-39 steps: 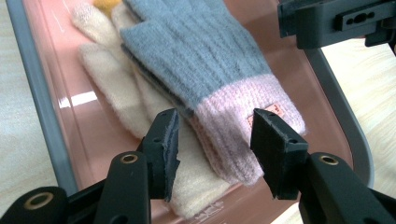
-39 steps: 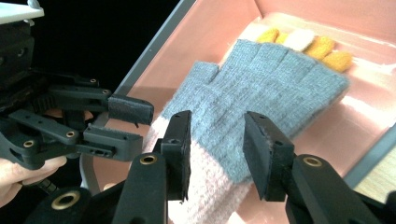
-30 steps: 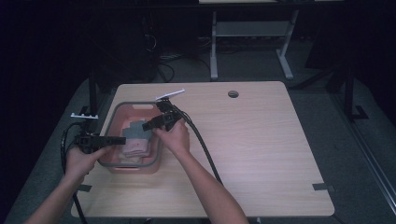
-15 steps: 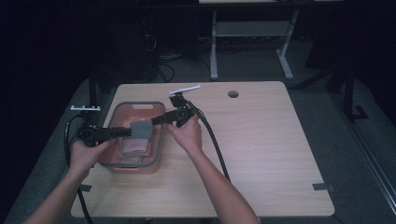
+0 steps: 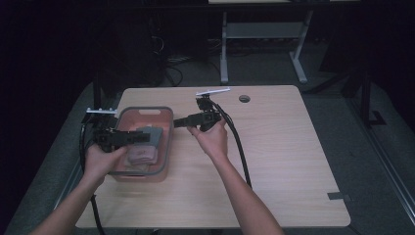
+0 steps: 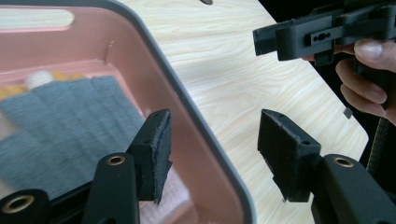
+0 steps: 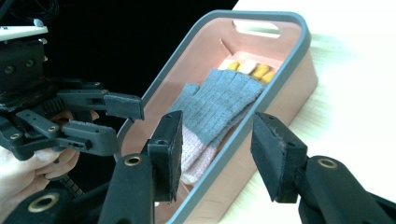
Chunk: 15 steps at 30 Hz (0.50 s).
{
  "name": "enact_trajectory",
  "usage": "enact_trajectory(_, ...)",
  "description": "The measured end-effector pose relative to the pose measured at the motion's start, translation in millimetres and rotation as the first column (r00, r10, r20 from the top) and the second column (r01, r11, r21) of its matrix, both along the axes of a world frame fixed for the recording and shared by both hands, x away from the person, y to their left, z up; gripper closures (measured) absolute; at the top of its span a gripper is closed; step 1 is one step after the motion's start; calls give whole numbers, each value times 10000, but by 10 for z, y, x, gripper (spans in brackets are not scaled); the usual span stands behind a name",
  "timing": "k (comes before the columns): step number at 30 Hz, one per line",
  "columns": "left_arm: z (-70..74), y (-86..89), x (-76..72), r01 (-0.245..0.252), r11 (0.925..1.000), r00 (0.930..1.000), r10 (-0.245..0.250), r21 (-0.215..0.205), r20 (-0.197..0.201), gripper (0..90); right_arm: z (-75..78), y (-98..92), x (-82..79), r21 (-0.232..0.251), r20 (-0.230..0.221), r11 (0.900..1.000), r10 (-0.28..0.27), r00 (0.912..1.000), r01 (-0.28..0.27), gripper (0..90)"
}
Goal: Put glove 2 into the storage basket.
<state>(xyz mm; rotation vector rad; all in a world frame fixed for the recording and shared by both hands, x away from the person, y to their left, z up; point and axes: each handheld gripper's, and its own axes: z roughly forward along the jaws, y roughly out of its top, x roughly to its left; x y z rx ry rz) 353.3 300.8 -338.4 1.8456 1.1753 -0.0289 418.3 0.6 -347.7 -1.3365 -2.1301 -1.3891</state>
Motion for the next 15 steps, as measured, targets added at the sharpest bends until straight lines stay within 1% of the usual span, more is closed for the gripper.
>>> enact_trajectory(1, 3, -18, 3, 120, 9999, 9999, -121, 61, 36, 441, 4, -25, -5, 43, 0, 10000, -24, 10000, 24, 531)
enact_trajectory(2, 7, -48, -1, 87, 10000, 10000, -87, -17, 23, 439, 9, -51, -11, 56, 16, 10000, -57, 10000, 57, 530)
enact_trajectory(5, 7, -111, 5, 287, 9996, 9996, -287, -36, 38, 435, 12, -138, -27, 83, 17, 9999, -139, 9999, 139, 527)
enact_trajectory(6, 4, -137, 4, 285, 9996, 9996, -284, -86, 58, 433, 10, -167, -32, 104, 22, 9997, -214, 9998, 213, 527)
enact_trajectory(12, -11, -297, 5, 597, 9982, 9982, -597, -35, -18, 411, 6, -352, -60, 153, 3, 9987, -478, 9989, 478, 522)
enact_trajectory(15, -16, -367, 9, 669, 9977, 9978, -669, -64, 8, 401, 5, -437, -71, 196, 8, 9982, -574, 9984, 574, 518)
